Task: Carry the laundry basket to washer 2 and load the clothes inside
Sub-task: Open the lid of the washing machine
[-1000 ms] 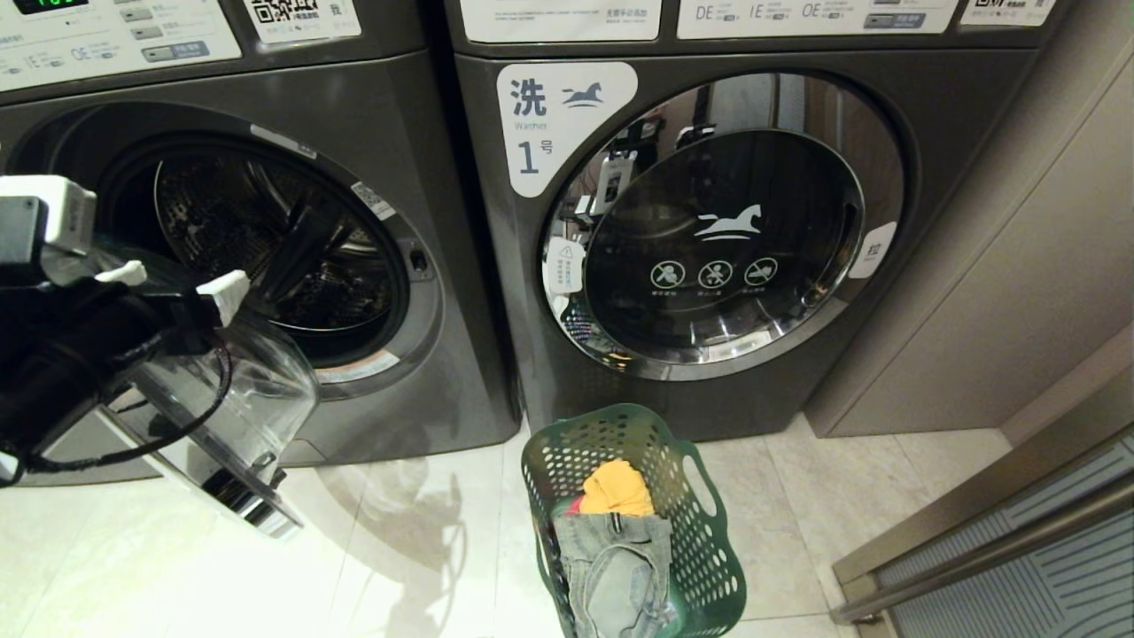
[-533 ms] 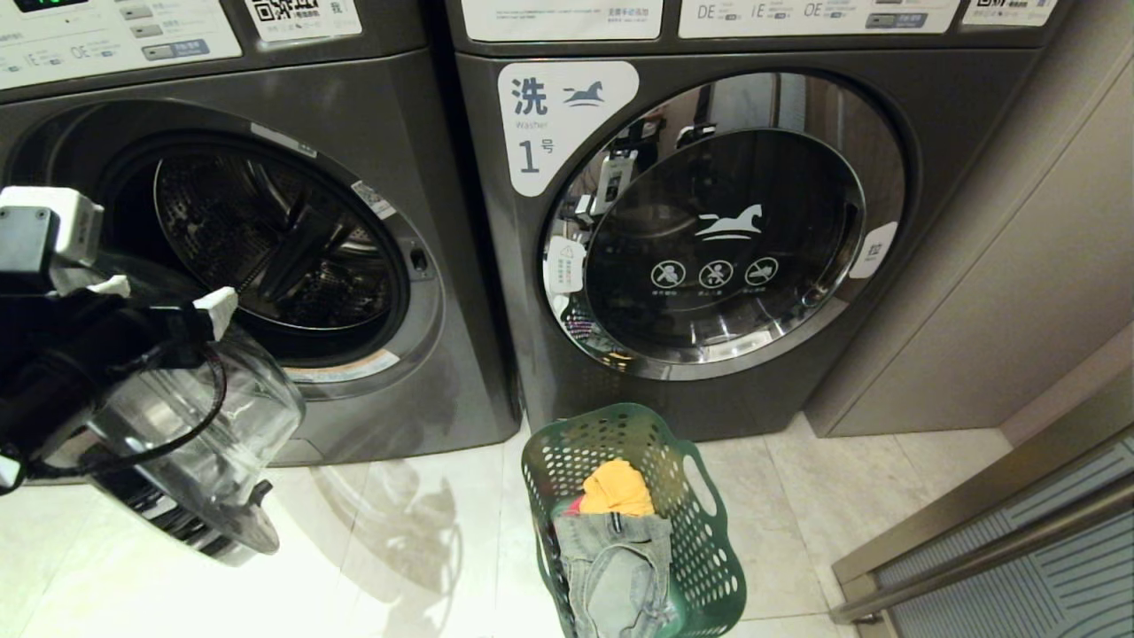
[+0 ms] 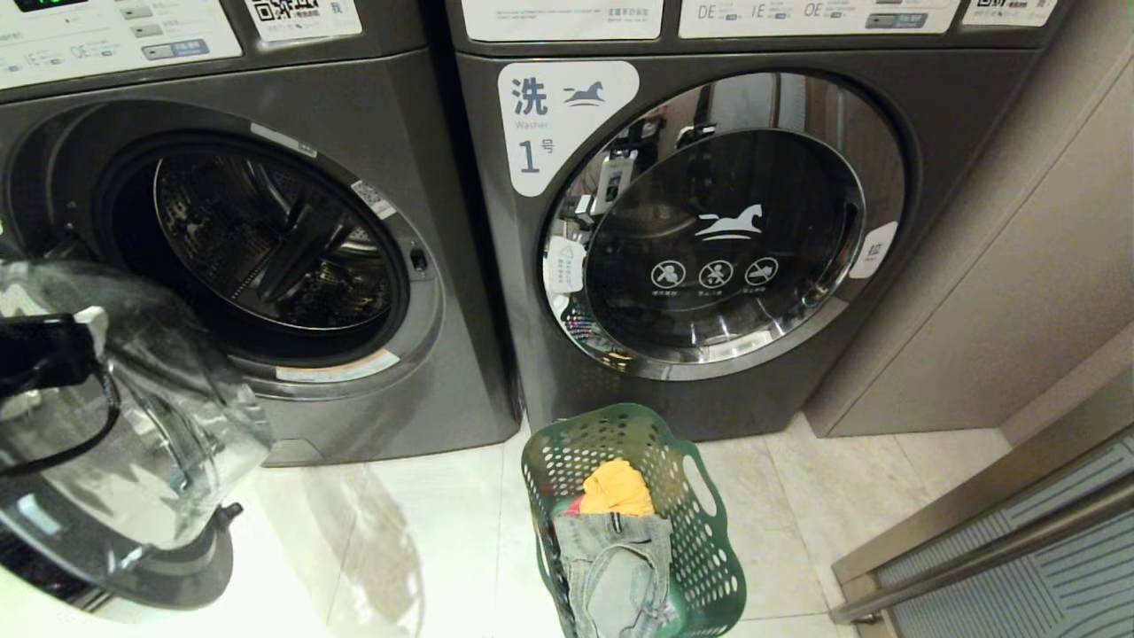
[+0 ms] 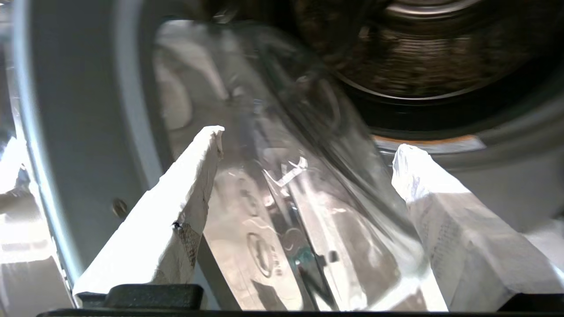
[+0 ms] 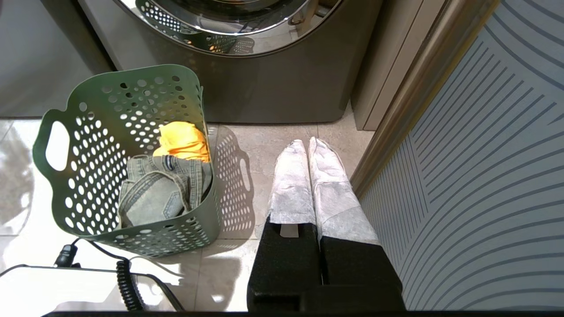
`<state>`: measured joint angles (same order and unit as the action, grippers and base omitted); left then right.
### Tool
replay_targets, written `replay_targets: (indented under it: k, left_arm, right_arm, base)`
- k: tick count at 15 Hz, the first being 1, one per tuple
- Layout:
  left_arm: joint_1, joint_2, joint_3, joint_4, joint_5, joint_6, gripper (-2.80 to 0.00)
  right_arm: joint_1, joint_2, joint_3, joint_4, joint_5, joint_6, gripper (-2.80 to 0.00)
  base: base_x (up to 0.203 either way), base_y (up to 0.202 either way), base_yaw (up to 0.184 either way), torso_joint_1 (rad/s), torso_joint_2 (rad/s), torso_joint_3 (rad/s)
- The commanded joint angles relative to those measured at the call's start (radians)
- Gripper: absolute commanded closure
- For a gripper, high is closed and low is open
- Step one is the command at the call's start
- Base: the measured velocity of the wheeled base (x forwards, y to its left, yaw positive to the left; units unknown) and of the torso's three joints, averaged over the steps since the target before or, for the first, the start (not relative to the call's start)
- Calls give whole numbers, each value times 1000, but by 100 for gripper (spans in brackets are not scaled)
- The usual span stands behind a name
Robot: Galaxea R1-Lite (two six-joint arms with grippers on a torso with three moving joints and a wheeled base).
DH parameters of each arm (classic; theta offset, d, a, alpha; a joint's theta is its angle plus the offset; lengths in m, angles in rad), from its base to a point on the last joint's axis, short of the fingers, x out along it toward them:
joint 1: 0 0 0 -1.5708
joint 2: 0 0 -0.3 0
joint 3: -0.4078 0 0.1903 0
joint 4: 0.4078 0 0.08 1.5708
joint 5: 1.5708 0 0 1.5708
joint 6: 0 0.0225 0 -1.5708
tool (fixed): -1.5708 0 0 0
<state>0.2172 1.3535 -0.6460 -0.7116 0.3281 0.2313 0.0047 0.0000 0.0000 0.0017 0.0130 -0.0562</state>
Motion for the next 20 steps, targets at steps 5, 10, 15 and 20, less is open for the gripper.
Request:
replay_targets:
  k: [5, 10, 15, 20]
  left_arm:
    - [307, -44, 6, 12, -11, 13, -280]
    - [589, 0, 11, 8, -79, 11, -280]
    - [778, 70, -15, -3, -215, 7, -280]
    - [567, -41, 4, 10, -273, -47, -280]
  right_arm:
    - [0, 2, 0, 0, 1, -1, 0]
    - [0, 2, 0, 0, 1, -1, 0]
    - [0, 2, 0, 0, 1, -1, 0]
    - [1, 2, 0, 0, 1, -1, 0]
  base:
    - [0, 0, 0, 0, 0, 0]
    - [0, 0, 0, 0, 0, 0]
    - [0, 0, 0, 0, 0, 0]
    - [0, 0, 0, 0, 0, 0]
